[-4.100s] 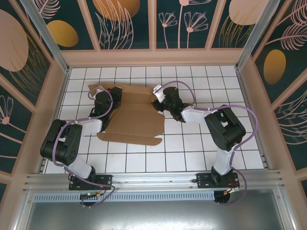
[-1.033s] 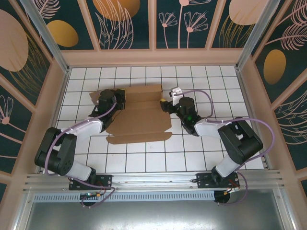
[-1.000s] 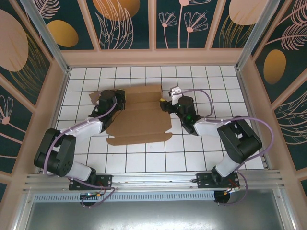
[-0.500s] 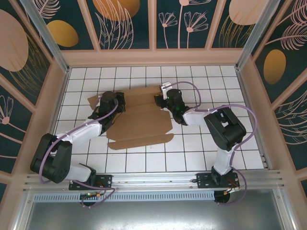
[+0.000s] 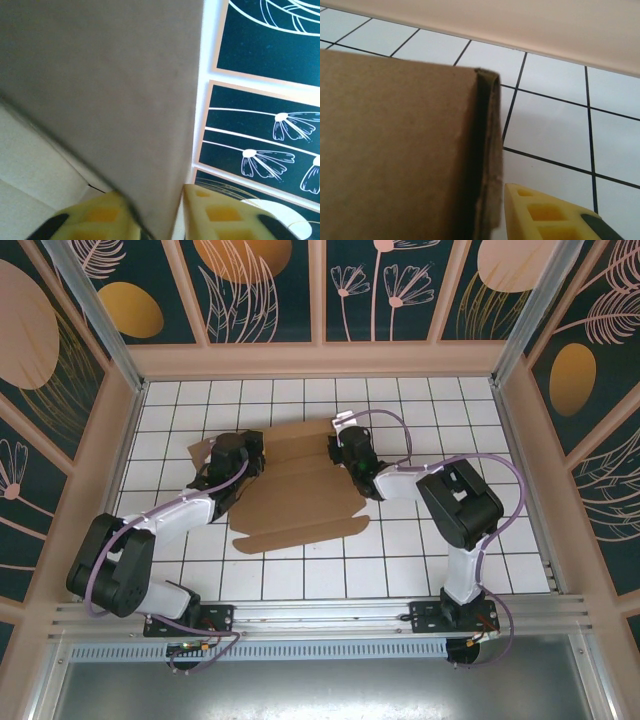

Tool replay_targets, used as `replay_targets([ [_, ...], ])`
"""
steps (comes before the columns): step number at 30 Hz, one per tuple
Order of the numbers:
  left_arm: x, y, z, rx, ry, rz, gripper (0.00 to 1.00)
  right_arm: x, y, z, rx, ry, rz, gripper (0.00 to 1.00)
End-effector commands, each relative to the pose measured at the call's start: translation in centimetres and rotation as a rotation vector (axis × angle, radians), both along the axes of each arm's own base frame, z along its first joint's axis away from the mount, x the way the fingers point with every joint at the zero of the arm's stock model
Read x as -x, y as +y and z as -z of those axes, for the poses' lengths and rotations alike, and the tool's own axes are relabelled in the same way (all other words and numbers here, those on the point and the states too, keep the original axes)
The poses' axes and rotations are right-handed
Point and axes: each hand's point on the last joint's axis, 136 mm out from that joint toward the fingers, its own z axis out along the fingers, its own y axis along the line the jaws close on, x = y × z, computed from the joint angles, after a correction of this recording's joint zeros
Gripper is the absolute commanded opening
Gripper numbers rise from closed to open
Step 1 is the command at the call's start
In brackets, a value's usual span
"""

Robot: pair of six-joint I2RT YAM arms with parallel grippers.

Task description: Fold the paper box

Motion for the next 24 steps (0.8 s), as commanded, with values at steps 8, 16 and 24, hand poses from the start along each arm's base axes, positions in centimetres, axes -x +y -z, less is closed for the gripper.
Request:
replay_targets([
  [8, 3.3, -3.4, -0.2, -0.236, -0.029, 0.381, 0.46, 1.5, -7.3, -1.0, -0.003, -0.024, 0.159, 0.26],
  [16, 7.1, -0.1, -4.9, -0.769, -0.152, 0.572, 0.48, 3.1, -8.9, -0.7, -0.011, -0.031, 0.172, 0.25],
  [24, 4.2, 1.4, -10.8, -0.881, -0.229, 0.688, 0.74, 4.0, -9.9, -0.1, -0.033, -0.043, 0.200, 0.25],
])
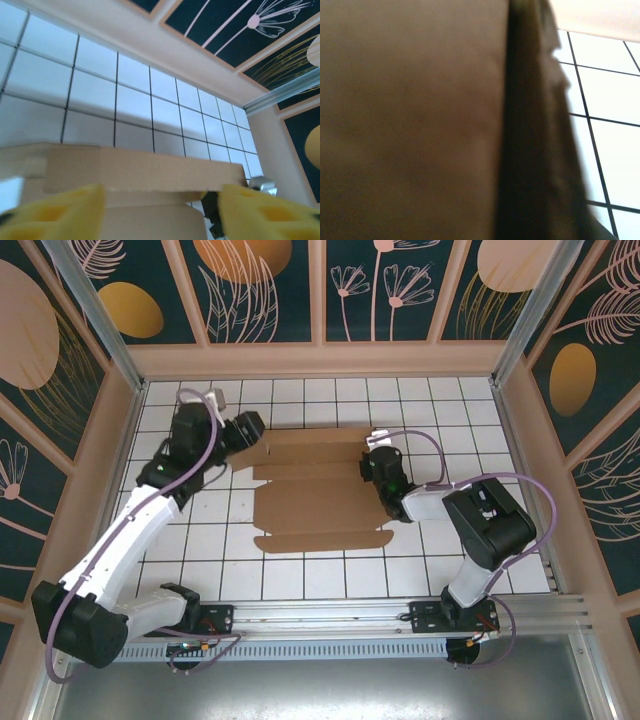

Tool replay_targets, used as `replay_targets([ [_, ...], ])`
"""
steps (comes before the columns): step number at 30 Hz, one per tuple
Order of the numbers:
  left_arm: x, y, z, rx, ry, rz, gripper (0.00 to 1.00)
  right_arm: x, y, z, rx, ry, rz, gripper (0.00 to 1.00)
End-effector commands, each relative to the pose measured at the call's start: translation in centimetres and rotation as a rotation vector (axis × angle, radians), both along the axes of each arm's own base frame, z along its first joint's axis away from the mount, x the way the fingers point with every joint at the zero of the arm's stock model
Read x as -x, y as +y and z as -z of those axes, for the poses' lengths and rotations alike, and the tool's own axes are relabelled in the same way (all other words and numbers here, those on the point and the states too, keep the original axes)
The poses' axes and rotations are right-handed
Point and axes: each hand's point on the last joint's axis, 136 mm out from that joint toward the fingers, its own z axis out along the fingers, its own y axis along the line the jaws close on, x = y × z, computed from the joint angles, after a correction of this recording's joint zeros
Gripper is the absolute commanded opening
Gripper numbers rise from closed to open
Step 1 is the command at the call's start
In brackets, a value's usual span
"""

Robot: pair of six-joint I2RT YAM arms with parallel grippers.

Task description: Fold the paper box

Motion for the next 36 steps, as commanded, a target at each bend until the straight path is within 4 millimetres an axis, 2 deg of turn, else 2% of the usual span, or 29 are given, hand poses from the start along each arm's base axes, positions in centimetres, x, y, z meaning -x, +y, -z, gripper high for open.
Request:
replay_targets([
  [1, -0.5, 0.2, 2.3, -0.089, 0.096, 0.103, 0.79, 0.0, -1.3, -1.9, -0.043, -0.072, 0.063, 0.25],
  [5, -2.5, -1.1, 1.3, -0.051, 0.086, 0.133, 0.81, 0.6, -1.6, -1.7, -0.058, -0.075, 0.067, 0.25],
  [7, -3.3, -1.7, 1.4, -0.040, 0.105, 0.150, 0.78, 0.8, -1.5, -1.6, -0.070, -0.068, 0.060, 0.25],
  [8, -3.6, -1.8, 1.5, -0.040, 0.114, 0.155, 0.78, 0.5, -2.6, -1.6, -0.070, -0.067, 0.085, 0.25],
  [12, -4.2, -1.8, 2.0, -0.069, 0.136, 0.151, 0.77, 0.6, -2.6, -1.6, -0.075, -0.066, 0.079, 0.25],
  [20, -4.8, -1.4, 5.3, -0.143, 0.222, 0.159, 0.76, 0.7, -2.2, -1.4, -0.074, -0.061, 0.061, 0.26],
  [25, -5.7, -1.5, 5.7, -0.155, 0.227, 0.173, 0.76, 0.9, -1.9, -1.3, -0.073, -0.054, 0.048, 0.26],
  [29, -5.7, -3.0, 7.2, -0.086, 0.268, 0.240, 0.70, 1.0, -1.9, -1.3, -0.077, -0.056, 0.045, 0.27],
  [36, -4.5, -3.9, 9.6, -0.024, 0.306, 0.283, 0.67, 0.9, -1.3, -0.9, -0.067, -0.039, 0.031, 0.27],
])
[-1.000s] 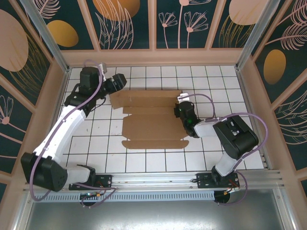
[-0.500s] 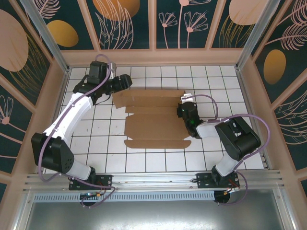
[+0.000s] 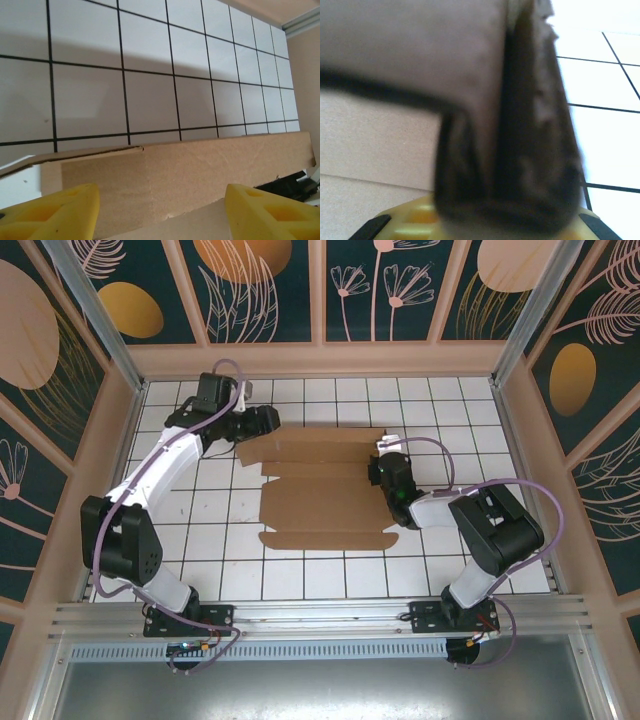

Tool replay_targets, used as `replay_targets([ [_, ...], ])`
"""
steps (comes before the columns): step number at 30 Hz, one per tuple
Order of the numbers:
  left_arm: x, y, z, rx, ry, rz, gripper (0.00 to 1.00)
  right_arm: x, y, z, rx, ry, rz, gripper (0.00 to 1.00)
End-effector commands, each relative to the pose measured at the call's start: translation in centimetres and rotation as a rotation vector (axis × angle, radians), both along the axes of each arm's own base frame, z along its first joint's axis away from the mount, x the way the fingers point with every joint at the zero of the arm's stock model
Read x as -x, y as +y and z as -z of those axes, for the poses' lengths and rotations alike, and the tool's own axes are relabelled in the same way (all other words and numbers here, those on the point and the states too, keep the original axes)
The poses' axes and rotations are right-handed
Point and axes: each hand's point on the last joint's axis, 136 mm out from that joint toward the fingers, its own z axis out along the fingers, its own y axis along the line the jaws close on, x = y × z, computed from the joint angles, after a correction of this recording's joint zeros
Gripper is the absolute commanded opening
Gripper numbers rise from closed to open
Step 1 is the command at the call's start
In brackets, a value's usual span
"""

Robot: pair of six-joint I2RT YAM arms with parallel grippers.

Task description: Fold the paper box

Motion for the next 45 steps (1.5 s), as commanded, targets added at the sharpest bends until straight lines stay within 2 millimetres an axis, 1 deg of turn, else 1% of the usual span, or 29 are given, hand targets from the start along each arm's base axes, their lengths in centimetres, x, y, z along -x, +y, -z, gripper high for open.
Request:
replay_targets([
  [1, 0.4, -0.8, 1.0, 0.067, 0.020, 0.029, 0.65, -0.1, 0.5, -0.8, -0.027, -0.023, -0.006, 0.27],
  [6, 0.5, -1.6, 2.8, 0.119, 0.047, 0.043, 0.62, 0.0, 0.5, -0.6, -0.020, -0.018, -0.010, 0.27],
  [9, 0.5, -2.2, 3.5, 0.169, 0.052, 0.048, 0.62, 0.1, 0.6, -0.6, -0.020, -0.014, -0.018, 0.28],
  [14, 0.0, -3.3, 3.2, 0.285, 0.015, 0.056, 0.56, 0.2, 0.9, -0.5, -0.015, -0.004, -0.039, 0.29],
  [19, 0.1, -4.1, 3.2, 0.369, -0.015, 0.079, 0.51, 0.2, 1.5, -0.6, -0.016, 0.001, -0.072, 0.29],
  [22, 0.1, -4.4, 2.6, 0.438, -0.049, 0.091, 0.44, 0.2, 2.1, -0.4, -0.026, 0.009, -0.096, 0.29],
  [24, 0.3, -4.4, 2.9, 0.486, -0.051, 0.090, 0.39, 0.2, 2.3, -0.2, -0.029, 0.016, -0.104, 0.29],
  [29, 0.6, -4.9, 1.9, 0.591, -0.080, 0.112, 0.24, 0.2, 2.2, 0.0, -0.025, 0.024, -0.103, 0.29],
  [32, 1.0, -4.9, 1.9, 0.615, -0.077, 0.121, 0.17, 0.2, 2.2, 0.1, -0.024, 0.025, -0.102, 0.29],
  [34, 1.2, -4.9, 2.0, 0.636, -0.075, 0.121, 0.15, 0.2, 2.1, 0.1, -0.023, 0.026, -0.100, 0.29],
  [38, 1.3, -4.7, 2.3, 0.666, -0.062, 0.117, 0.08, 0.2, 1.5, 0.3, -0.021, 0.032, -0.062, 0.29],
  [40, 1.3, -4.6, 2.6, 0.659, -0.056, 0.112, 0.09, 0.2, 1.4, 0.3, -0.022, 0.032, -0.050, 0.29],
  [44, 1.3, -3.8, 3.3, 0.600, -0.048, 0.086, 0.35, 0.1, 1.3, 0.2, -0.021, 0.033, -0.046, 0.28],
  [45, 1.3, -3.3, 3.4, 0.571, -0.051, 0.071, 0.39, 0.1, 1.2, 0.2, -0.024, 0.033, -0.042, 0.27],
])
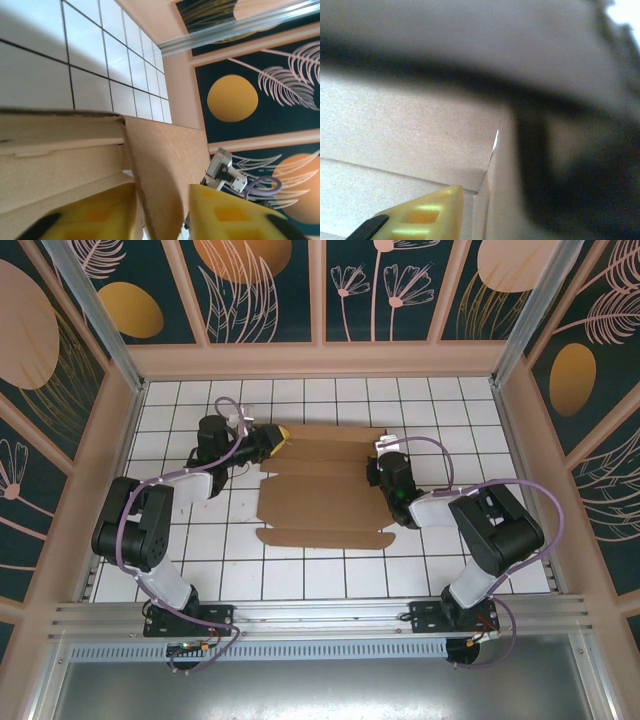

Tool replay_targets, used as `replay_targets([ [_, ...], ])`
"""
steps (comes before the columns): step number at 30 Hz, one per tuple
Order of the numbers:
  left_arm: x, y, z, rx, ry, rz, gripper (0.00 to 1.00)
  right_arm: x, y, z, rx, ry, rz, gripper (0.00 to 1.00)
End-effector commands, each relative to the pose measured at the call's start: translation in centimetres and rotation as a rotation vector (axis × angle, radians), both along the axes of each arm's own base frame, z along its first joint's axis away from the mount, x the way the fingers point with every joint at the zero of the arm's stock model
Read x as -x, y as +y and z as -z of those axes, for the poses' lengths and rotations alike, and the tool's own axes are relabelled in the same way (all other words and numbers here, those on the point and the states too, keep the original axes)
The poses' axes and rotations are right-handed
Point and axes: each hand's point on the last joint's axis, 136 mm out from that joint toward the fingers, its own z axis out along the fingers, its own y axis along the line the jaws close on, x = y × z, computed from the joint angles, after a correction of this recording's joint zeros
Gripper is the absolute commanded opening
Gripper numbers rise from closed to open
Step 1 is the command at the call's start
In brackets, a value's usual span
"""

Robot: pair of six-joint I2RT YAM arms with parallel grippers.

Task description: Fold the paper box

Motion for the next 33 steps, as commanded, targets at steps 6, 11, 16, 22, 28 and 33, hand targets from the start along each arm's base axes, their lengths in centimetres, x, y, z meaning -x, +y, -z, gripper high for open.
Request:
replay_targets([
  [6, 1.1, 4.9, 0.0, -0.342, -0.041, -0.169, 0.42, -0.4, -0.4, -0.5, -0.053, 0.020, 0.017, 0.25],
  [11, 1.8, 8.5, 1.9, -0.526, 0.050, -0.301, 0.30, -0.5, -0.7, -0.9, -0.098, 0.018, 0.006, 0.25],
  [16, 2.9, 9.0, 4.0, -0.588, 0.079, -0.278, 0.29, -0.4, -0.4, -0.8, -0.108, 0.026, -0.021, 0.24],
  [22, 3.1, 9.6, 6.8, -0.649, 0.129, -0.269, 0.28, -0.6, 0.1, -0.4, -0.108, 0.032, -0.052, 0.24],
  [28, 2.6, 10.0, 7.5, -0.688, 0.137, -0.281, 0.25, -1.0, 0.4, -0.2, -0.108, 0.032, -0.066, 0.23],
  [33, 2.5, 10.0, 7.9, -0.682, 0.137, -0.286, 0.26, -0.9, 0.6, -0.7, -0.101, -0.005, -0.078, 0.13],
])
